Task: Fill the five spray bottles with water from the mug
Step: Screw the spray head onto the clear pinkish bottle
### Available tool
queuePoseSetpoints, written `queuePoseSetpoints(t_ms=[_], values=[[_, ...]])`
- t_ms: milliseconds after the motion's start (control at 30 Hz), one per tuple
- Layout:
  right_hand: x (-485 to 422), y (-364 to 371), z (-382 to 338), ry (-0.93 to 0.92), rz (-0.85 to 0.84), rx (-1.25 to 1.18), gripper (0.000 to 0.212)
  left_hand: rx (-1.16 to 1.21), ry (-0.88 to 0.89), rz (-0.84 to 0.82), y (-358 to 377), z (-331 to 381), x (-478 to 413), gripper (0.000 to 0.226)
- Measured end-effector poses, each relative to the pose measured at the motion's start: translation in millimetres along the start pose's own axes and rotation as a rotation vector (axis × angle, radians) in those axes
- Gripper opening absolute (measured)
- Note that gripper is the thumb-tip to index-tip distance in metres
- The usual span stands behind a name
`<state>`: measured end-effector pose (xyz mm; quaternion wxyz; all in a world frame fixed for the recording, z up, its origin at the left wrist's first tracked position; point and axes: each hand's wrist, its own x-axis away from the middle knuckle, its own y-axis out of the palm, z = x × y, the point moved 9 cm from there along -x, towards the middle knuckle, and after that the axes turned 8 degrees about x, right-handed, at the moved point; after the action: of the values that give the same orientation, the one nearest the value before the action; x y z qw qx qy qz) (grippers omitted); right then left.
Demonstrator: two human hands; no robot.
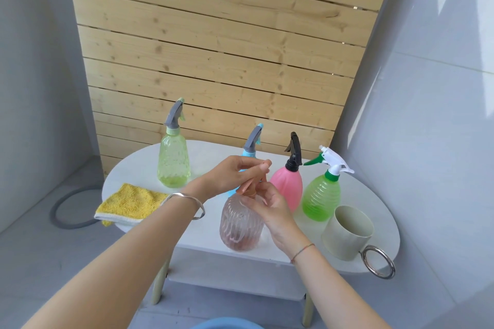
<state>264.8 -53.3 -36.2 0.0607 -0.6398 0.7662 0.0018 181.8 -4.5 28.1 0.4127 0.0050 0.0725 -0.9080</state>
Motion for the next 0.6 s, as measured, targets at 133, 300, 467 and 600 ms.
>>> queuePoseSetpoints(t_ms=[133,300,467,600], values=[[8,6,-7,-0.007,-0.186,-0.034,0.030,-0.107,0.120,0.056,-26,6,14,0.019],[3,5,-6,-0.064,-0.066,0.020,0.019,-0.083,0.172,0.096,-26,14,22,0.011],[-3,10,-1,-0.097,-0.075,0.097,0.021,-0.025,0.158,0.121,-29,10,23,0.016],[-2,15,-2,-0.102,-0.129,0.152,0.026,-0.085,0.133,0.127,-33,-4,25,0.038]])
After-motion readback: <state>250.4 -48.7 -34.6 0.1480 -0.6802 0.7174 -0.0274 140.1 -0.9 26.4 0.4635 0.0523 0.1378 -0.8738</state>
